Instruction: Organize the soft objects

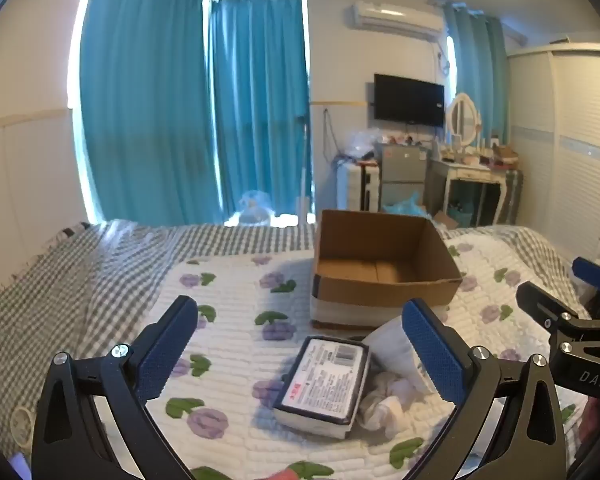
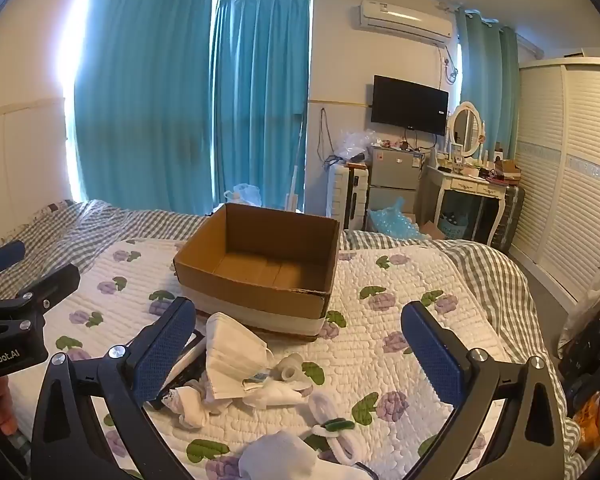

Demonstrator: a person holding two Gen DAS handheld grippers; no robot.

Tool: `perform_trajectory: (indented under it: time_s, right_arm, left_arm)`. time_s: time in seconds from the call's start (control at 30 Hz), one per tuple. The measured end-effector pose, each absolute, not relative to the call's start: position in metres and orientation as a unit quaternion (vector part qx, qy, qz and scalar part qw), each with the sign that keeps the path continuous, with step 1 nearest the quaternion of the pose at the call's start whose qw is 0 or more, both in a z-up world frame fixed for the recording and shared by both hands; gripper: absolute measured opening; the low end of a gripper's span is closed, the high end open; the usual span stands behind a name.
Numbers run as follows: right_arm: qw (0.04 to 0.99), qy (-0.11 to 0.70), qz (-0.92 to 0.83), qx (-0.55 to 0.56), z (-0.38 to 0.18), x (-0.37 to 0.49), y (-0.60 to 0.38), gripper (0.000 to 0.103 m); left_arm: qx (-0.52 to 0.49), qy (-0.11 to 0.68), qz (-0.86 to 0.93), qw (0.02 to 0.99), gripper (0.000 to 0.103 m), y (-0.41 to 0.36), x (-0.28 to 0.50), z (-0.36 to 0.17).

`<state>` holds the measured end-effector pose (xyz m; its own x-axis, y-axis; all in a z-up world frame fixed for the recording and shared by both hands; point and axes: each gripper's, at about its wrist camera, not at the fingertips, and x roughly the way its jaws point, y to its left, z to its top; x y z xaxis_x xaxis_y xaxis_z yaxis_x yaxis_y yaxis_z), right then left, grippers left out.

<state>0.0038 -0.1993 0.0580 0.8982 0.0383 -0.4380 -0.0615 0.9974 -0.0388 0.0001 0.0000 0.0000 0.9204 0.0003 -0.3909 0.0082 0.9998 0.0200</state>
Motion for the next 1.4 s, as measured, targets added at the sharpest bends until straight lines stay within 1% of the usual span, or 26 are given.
perform_trajectory:
  time_s: [1.4]
  right_arm:
    - [0.971,0.235,0.027,-0.028,0.0535,0.0032,-0.1986,0.103]
  left_arm:
    - [0.013,0.204,-0.003,0.979,0.103,0.0012,0.0020,-0.0044]
